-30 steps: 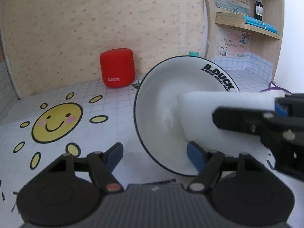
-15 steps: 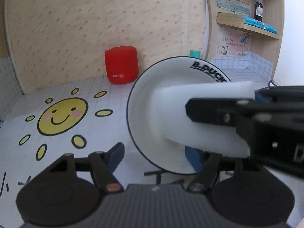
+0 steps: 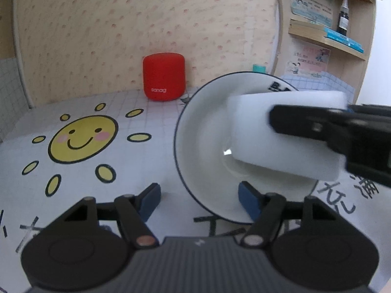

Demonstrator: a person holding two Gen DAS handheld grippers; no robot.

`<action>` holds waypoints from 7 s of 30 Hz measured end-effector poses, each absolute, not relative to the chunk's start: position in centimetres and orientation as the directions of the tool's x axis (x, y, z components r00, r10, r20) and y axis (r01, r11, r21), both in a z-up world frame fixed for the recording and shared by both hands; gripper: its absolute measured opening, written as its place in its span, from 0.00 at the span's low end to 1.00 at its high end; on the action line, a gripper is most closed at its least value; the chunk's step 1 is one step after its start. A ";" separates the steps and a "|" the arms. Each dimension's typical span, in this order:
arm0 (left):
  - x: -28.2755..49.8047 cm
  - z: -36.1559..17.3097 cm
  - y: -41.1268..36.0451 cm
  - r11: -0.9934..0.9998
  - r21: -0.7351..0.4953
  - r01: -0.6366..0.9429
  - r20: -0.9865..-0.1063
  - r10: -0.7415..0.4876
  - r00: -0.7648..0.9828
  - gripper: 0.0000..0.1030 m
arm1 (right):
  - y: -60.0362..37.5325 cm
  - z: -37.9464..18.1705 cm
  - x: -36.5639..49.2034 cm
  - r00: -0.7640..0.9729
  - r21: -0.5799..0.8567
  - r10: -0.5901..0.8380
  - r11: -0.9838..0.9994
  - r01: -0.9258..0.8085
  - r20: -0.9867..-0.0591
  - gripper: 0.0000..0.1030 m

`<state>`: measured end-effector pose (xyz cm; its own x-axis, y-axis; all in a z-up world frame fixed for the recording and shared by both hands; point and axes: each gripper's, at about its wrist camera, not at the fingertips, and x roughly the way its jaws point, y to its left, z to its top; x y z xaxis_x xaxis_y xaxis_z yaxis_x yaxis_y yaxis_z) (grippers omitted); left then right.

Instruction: Clean bowl

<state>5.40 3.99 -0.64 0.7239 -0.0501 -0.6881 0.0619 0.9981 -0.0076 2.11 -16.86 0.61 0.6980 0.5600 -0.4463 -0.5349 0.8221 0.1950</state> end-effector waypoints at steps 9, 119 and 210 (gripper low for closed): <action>5.8 -0.5 4.2 0.997 -0.012 0.079 -0.702 -0.064 0.709 0.67 | -17.2 0.1 2.0 0.694 0.191 0.554 0.825 -0.532 -0.460 0.17; 3.1 -0.6 7.4 0.999 -0.013 -0.037 -0.708 0.017 0.706 0.73 | -13.8 0.7 2.6 0.636 0.163 0.593 0.782 -0.602 -0.494 0.17; -0.1 -0.1 9.8 0.995 -0.007 -0.097 -0.697 0.065 0.715 0.79 | -12.2 0.5 1.7 0.653 0.127 0.573 0.791 -0.598 -0.495 0.17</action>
